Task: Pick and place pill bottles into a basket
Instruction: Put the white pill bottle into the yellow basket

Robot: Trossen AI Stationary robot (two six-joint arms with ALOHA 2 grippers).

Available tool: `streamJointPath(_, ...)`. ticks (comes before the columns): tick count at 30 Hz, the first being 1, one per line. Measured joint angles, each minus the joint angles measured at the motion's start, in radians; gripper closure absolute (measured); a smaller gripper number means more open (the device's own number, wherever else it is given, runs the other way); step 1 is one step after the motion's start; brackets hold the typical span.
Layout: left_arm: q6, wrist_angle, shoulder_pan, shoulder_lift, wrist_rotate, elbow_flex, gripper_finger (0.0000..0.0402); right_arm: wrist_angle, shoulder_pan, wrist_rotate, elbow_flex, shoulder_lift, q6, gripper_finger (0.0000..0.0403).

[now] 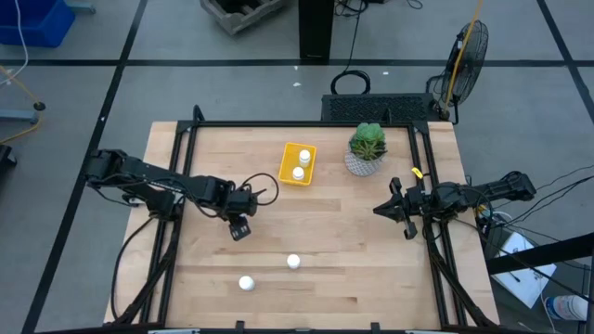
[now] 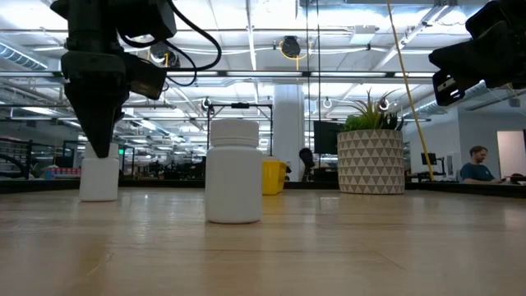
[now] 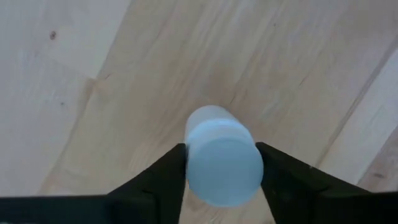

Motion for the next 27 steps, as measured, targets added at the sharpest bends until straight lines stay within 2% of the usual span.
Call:
streamJointPath(3,0.023,0.001,0.000,0.000,0.000,0.000,0.0236,0.000,0.000,0.000,0.000,0.000,0.000,0.0387)
streamJointPath(10,0.135,-0.001,0.021,-0.004,-0.024,0.004,0.0236,0.000,0.000,0.000,0.000,0.000,0.000,0.0387)
streamJointPath(13,0.143,-0.004,0.044,-0.004,-0.023,0.033,0.0219,0.000,0.000,0.000,0.000,0.000,0.000,0.0387)
streamJointPath(16,0.190,-0.005,0.066,-0.004,-0.024,0.083,0.0216,0.000,0.000,0.000,0.000,0.000,0.000,0.0387)
streamJointPath(19,0.237,-0.002,0.097,-0.004,-0.023,0.152,0.0233,0.000,0.000,0.000,0.000,0.000,0.000,0.0387)
streamJointPath(27,0.349,-0.034,0.231,-0.004,-0.024,0.357,0.0235,0.000,0.000,0.000,0.000,0.000,0.000,0.0387)
